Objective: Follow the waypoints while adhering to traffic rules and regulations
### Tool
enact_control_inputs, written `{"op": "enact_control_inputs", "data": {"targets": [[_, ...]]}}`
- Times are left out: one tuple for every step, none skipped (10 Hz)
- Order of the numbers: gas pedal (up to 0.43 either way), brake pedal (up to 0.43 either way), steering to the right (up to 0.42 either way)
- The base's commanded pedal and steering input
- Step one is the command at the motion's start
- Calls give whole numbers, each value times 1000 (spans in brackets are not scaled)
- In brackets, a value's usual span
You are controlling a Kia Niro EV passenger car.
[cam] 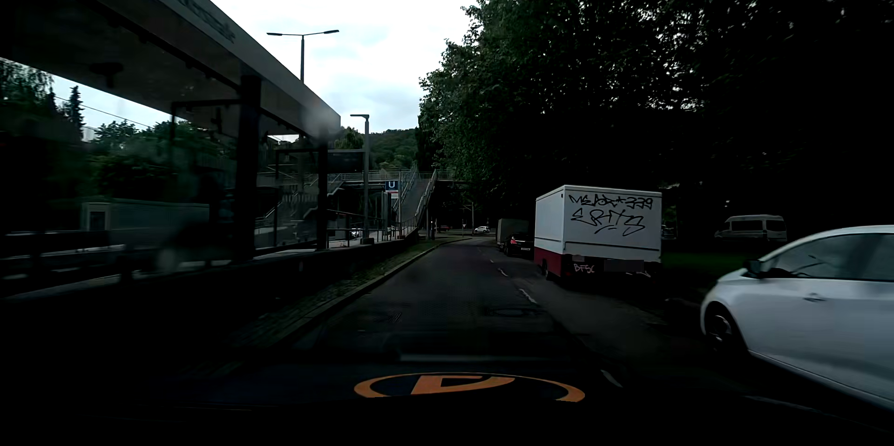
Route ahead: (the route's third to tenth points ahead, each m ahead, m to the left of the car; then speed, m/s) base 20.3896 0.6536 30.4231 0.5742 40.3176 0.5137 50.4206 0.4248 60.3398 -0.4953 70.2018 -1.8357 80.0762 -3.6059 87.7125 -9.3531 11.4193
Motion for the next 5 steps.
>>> {"op": "enact_control_inputs", "data": {"targets": [[0,0,-4],[0,0,-4],[0,0,-4],[0,0,-4],[8,0,-4]]}}
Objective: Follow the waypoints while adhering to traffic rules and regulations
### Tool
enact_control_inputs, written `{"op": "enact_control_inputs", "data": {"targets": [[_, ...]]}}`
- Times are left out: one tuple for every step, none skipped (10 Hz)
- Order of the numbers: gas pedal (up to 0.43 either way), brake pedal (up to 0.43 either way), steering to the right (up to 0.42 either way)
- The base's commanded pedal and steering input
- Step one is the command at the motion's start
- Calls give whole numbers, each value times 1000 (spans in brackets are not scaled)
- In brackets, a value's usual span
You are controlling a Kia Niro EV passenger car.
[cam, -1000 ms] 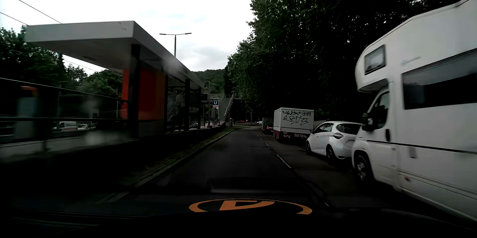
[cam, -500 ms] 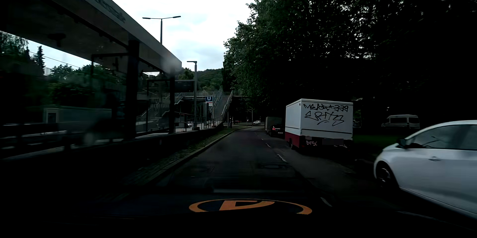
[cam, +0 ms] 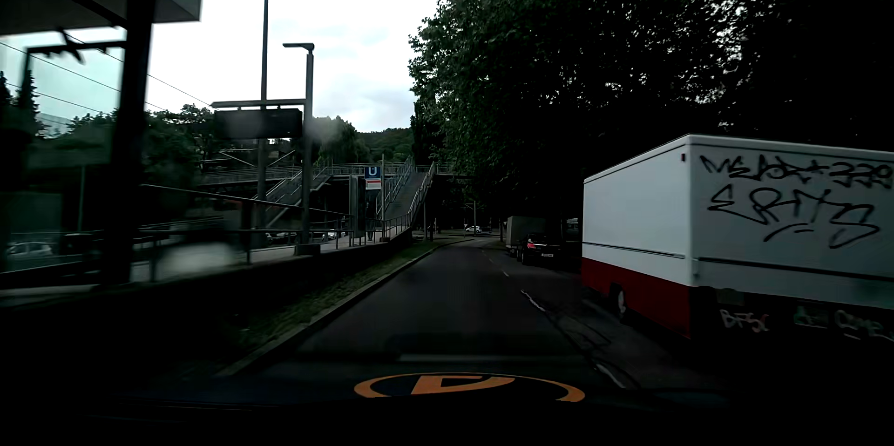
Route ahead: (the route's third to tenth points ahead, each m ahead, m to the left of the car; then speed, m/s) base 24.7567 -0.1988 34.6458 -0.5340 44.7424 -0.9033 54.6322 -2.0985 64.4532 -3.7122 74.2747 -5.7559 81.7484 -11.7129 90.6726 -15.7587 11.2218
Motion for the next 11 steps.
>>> {"op": "enact_control_inputs", "data": {"targets": [[0,0,-6],[0,0,-6],[8,0,-5],[8,0,-4],[8,0,1],[8,0,6],[8,0,6],[8,0,6],[8,0,6],[8,0,4],[0,0,4]]}}
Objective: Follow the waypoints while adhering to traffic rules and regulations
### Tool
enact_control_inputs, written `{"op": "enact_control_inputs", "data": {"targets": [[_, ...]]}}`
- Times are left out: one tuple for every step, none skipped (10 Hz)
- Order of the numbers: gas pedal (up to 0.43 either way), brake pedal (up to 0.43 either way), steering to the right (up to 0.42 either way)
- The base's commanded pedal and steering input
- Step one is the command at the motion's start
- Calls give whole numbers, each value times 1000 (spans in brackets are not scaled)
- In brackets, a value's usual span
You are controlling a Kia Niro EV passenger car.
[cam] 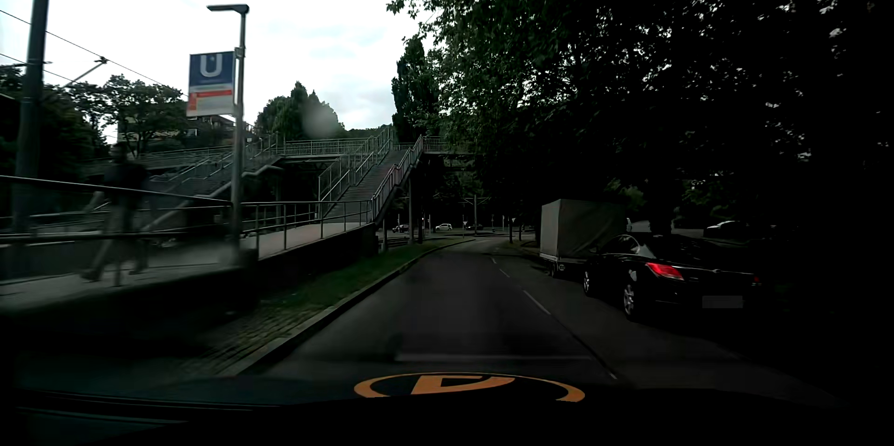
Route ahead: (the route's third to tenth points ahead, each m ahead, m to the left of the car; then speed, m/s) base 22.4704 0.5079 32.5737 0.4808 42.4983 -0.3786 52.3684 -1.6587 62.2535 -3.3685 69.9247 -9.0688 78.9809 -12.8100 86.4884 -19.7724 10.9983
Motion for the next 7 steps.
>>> {"op": "enact_control_inputs", "data": {"targets": [[0,0,4],[0,0,4],[0,0,4],[0,0,4],[0,0,4],[0,0,4],[0,0,4]]}}
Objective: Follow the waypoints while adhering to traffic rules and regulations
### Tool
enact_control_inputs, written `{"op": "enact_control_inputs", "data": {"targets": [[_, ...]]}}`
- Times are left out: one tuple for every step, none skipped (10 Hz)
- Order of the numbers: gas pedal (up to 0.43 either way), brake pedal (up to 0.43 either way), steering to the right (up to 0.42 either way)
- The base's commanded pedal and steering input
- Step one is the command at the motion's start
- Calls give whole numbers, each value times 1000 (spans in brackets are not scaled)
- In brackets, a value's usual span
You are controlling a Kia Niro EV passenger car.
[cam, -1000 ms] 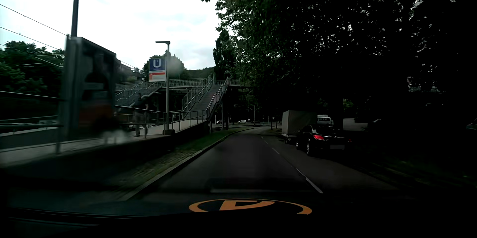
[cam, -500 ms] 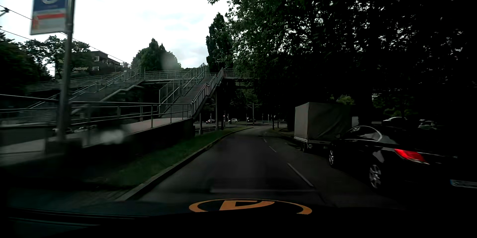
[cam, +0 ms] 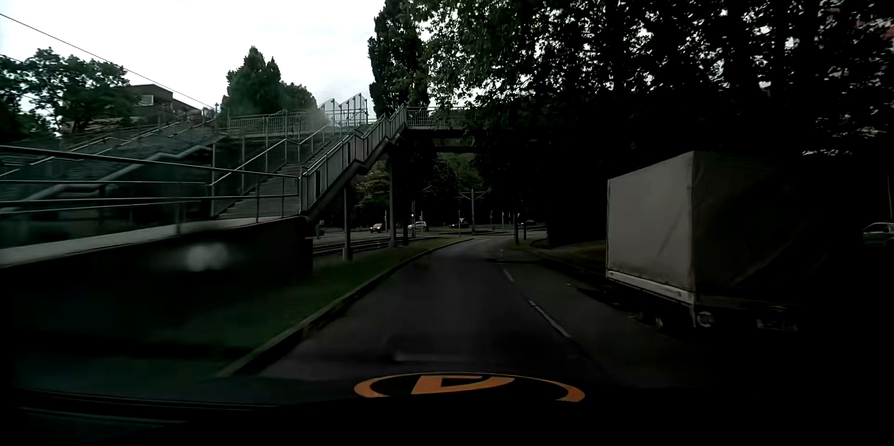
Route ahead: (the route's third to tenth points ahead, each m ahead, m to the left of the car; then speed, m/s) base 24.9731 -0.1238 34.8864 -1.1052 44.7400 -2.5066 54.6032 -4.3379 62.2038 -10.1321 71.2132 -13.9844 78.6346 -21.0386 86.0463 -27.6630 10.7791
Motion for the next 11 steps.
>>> {"op": "enact_control_inputs", "data": {"targets": [[0,0,4],[0,0,4],[0,0,4],[0,0,4],[0,0,4],[0,0,0],[0,0,1],[0,0,1],[0,0,1],[0,0,1],[0,0,2]]}}
